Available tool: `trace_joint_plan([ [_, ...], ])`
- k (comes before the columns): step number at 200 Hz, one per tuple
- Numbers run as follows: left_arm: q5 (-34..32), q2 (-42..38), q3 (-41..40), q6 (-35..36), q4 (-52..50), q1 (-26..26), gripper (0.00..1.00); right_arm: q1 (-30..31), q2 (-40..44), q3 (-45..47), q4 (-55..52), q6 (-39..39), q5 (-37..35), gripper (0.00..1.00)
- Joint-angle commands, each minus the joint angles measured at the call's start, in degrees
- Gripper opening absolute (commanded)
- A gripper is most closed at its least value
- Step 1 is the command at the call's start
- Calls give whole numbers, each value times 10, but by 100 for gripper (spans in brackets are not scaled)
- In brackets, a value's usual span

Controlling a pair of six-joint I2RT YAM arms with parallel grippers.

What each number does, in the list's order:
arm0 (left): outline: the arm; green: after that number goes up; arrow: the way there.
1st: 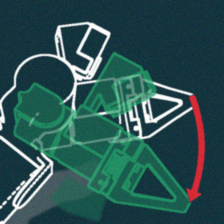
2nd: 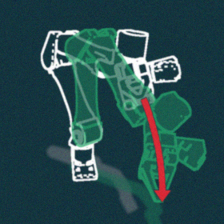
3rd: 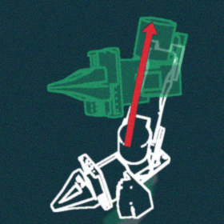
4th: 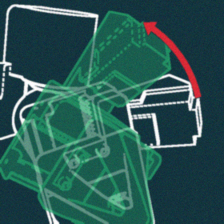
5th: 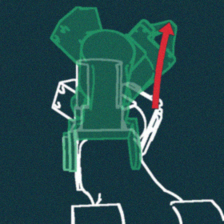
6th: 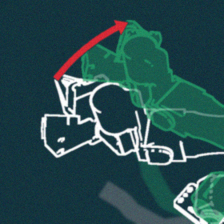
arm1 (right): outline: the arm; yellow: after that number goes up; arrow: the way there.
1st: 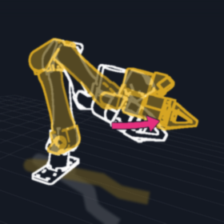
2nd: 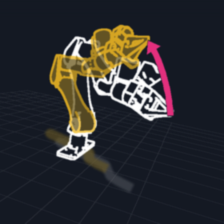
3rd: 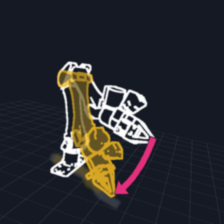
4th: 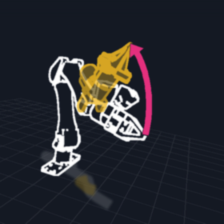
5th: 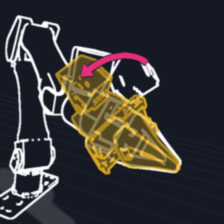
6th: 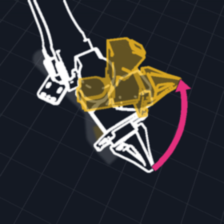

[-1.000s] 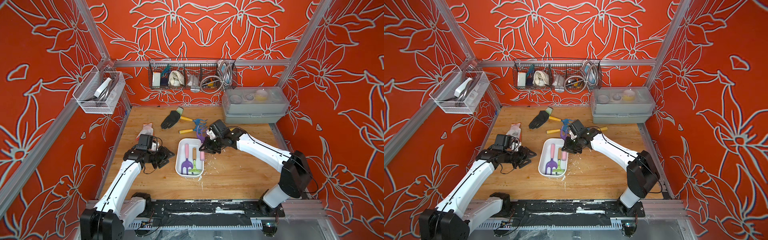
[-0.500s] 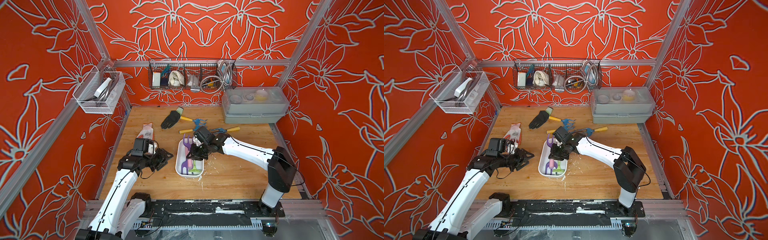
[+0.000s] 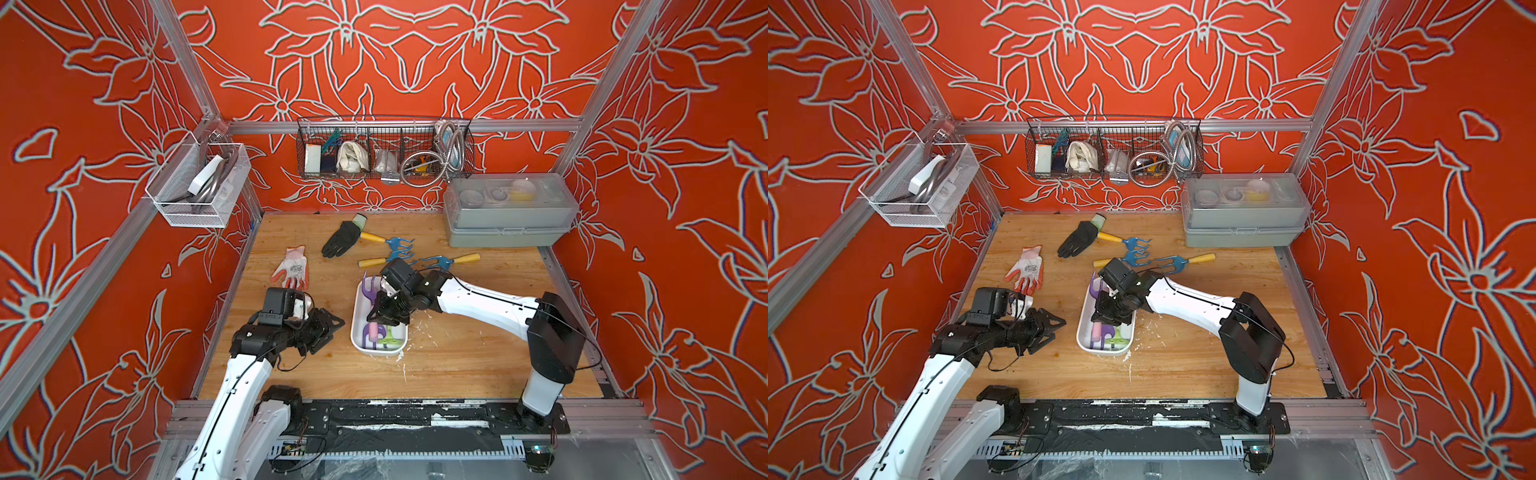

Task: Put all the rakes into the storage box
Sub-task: Place the rake in the storage box.

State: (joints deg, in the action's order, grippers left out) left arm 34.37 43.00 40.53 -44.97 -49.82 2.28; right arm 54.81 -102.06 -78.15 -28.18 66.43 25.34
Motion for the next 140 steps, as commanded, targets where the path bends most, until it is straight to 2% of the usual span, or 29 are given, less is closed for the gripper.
trace_joint_plan([
  [1, 6, -6, 5, 5, -15, -4, 56, 3, -12, -14, -2, -3, -14, 15],
  [32, 8, -4, 10, 7, -16, -4, 57, 3, -11, -24, -9, -15, -21, 34],
  [57, 9, -2, 11, 6, -15, -4, 57, 3, -9, -36, -22, -32, -31, 43],
  [109, 10, 0, 16, 8, -14, -4, 57, -5, 5, -71, -56, -76, -58, 41],
  [140, 10, 0, 24, 11, -19, -4, 57, -8, 27, -111, -116, -138, -123, 39],
])
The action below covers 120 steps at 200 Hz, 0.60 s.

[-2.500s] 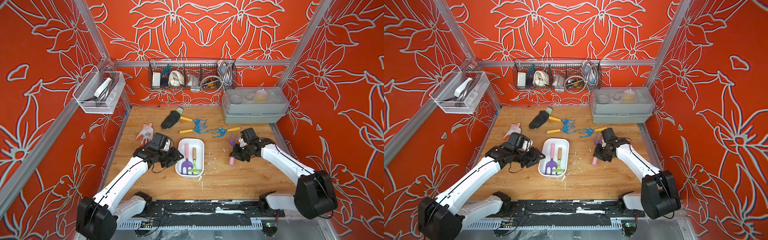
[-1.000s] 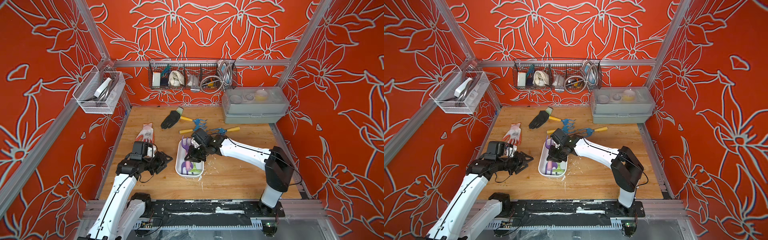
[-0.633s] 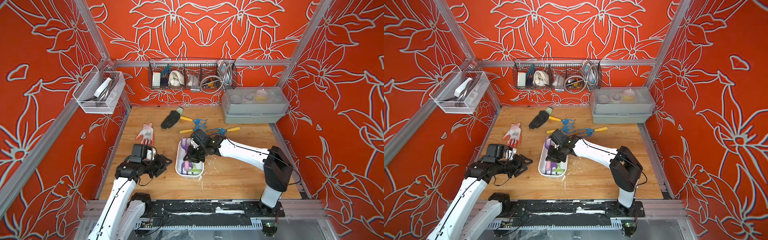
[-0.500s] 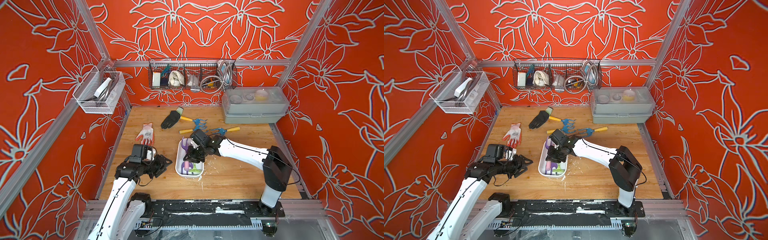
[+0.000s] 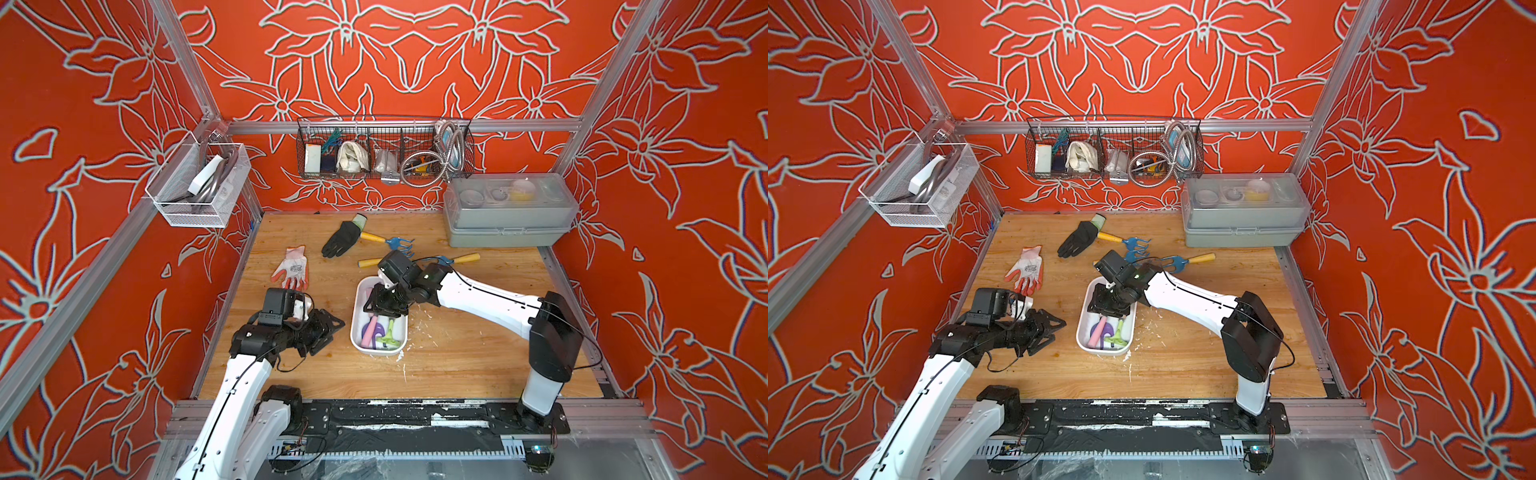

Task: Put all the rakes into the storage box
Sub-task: Place the rake in the storage box.

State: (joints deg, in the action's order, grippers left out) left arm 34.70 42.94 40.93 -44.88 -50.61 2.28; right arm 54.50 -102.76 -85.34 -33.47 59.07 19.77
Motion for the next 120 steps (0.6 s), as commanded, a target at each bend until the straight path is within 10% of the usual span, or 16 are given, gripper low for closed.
trace_joint_plan([
  [1, 7, 0, 20, 11, -12, -4, 57, -5, 35, -41, -67, -67, -71, 39],
  [66, 12, -16, 30, 9, -24, -4, 57, -21, 177, -1, -92, -180, -279, 43],
  [120, 15, -35, 11, 3, -30, -4, 57, -178, 272, 94, -132, -144, -201, 46],
])
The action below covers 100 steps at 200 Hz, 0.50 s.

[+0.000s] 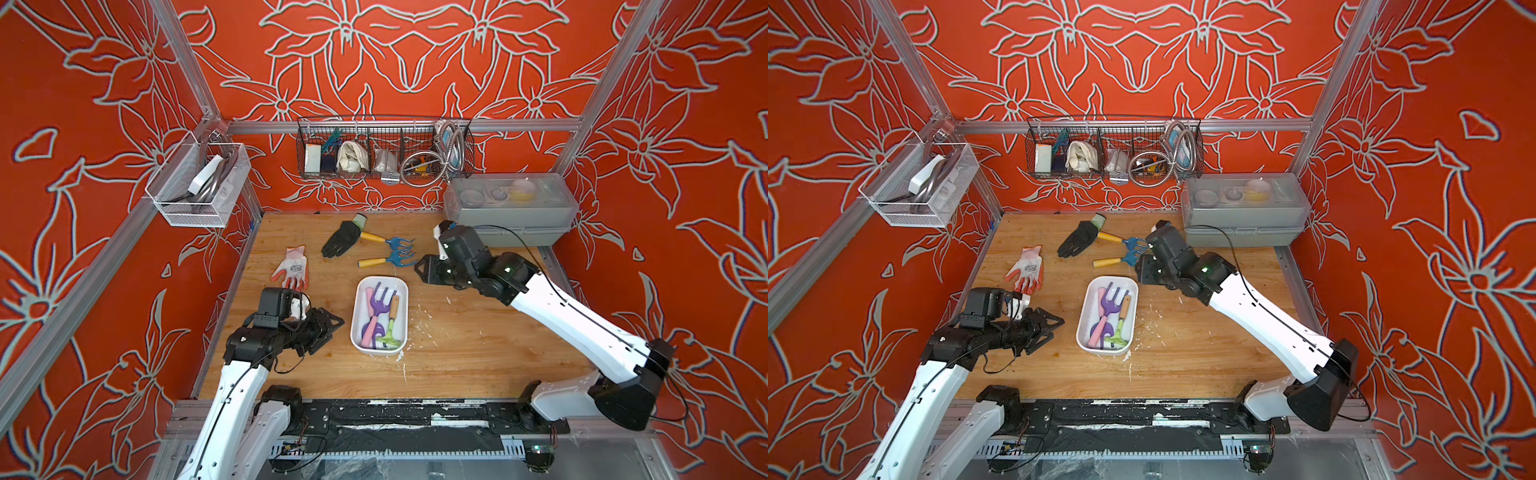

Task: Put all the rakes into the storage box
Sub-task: Place the rake in the storage box, then pick up the rake at the center of the board.

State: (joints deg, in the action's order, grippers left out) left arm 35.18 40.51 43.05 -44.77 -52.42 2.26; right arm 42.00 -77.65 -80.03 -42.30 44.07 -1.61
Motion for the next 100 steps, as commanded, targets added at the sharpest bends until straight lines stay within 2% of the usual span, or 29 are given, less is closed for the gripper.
trace_joint_plan([
  [1, 10, -10, -11, 1, -11, -3, 57, -55, 22, 42, -44, 6, 13, 46],
  [23, 10, -17, -12, 0, -14, -3, 57, -95, 50, 66, -61, 11, -12, 52],
  [53, 16, -37, -22, -10, -19, -3, 57, -155, 59, 89, -59, 36, -10, 53],
  [100, 25, -31, -65, -36, 34, -3, 57, -232, -16, 60, -43, 59, 40, 52],
])
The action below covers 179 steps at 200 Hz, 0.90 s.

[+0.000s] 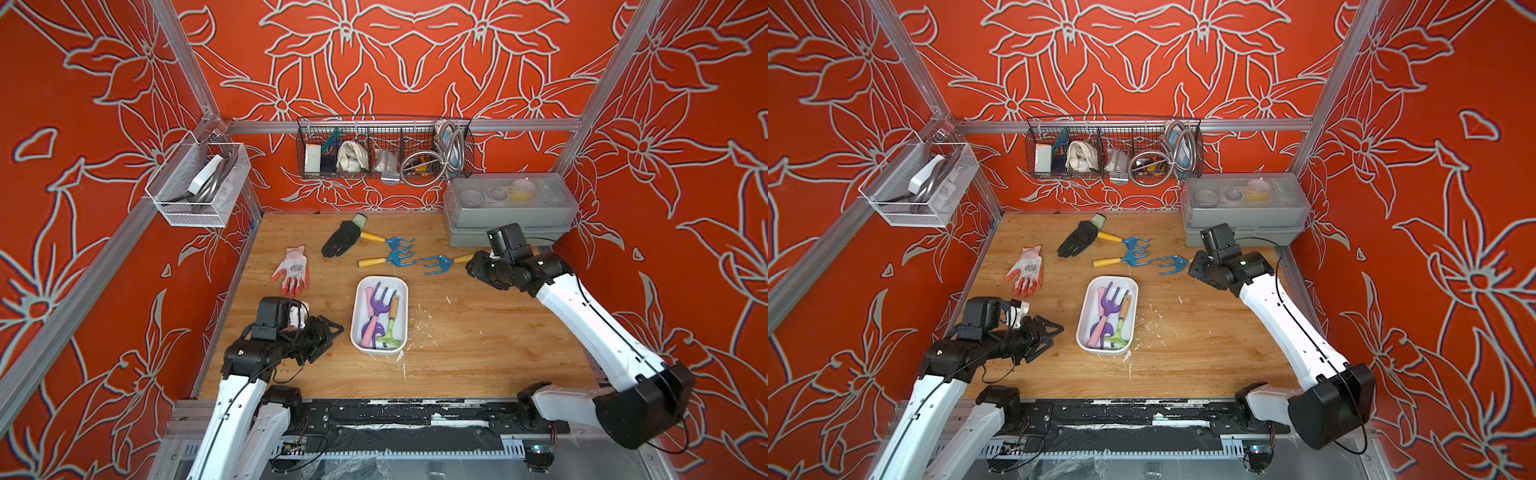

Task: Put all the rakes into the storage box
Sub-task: Pick up the rake at the center of the board.

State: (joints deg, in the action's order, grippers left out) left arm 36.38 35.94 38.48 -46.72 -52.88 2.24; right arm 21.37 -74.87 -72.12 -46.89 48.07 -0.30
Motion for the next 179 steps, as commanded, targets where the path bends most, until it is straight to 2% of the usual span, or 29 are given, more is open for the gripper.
trace_joint_plan([
  [1, 13, 16, -19, -17, 40, -3, 57, -26, -47, -20, 4, 19, 28, 52],
  [28, 6, 69, 15, -16, 69, -3, 56, -50, -121, -48, 29, 26, 37, 52],
  [55, -21, 115, 70, 22, 58, -3, 58, -71, -207, -70, 75, 69, 66, 50],
  [95, -25, 231, 128, 65, 66, -3, 57, -88, -323, -120, 134, 123, 84, 48],
  [146, -46, 333, 189, 80, 86, -4, 55, -106, -433, -212, 143, 173, 84, 49],
  [179, -52, 371, 212, 75, 96, -4, 55, -115, -470, -245, 139, 204, 75, 49],
])
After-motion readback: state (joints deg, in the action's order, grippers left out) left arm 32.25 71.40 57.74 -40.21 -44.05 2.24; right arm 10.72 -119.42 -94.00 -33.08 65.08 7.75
